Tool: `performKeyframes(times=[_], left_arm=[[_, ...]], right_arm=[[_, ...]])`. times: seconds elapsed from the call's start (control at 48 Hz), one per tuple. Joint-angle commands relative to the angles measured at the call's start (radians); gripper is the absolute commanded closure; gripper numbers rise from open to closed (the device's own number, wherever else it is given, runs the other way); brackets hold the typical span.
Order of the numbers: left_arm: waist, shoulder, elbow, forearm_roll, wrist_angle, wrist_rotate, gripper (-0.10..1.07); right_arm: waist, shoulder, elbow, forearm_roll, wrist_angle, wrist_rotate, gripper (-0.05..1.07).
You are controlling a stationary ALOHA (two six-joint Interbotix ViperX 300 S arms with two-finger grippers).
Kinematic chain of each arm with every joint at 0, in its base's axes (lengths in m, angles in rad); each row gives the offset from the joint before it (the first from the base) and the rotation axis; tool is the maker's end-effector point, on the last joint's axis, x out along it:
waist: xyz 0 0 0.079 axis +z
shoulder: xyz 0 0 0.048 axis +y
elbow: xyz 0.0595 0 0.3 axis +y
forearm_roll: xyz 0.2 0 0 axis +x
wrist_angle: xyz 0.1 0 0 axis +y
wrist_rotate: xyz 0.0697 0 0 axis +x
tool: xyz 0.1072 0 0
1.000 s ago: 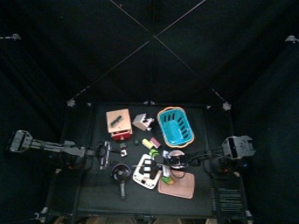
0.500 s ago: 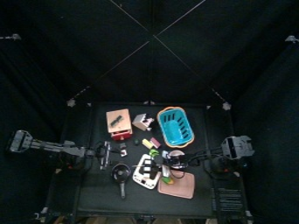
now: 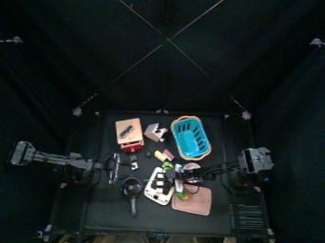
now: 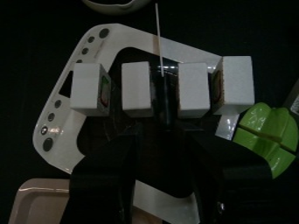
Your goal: Grab pairing knife handle
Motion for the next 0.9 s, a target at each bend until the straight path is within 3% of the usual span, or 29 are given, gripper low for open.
performKeyframes(times=[0.0, 0.521, 0.875], left_arm=[[0.003, 0.002, -0.011, -0.002, -0.008, 0.000, 0.14], [0.003, 0.002, -0.008, -0.002, -0.008, 0.000, 0.14], [0.003, 0.002, -0.008, 0.000, -0.008, -0.002, 0.14]], right_arm=[[-0.014, -0.018, -0.023, 0.000, 0.000, -0.002, 0.28], [-0.031, 0.012, -0.029, -0.003, 0.015, 0.000, 0.28], [-0.032, 0.014, -0.029, -0.003, 0.020, -0.002, 0.42]])
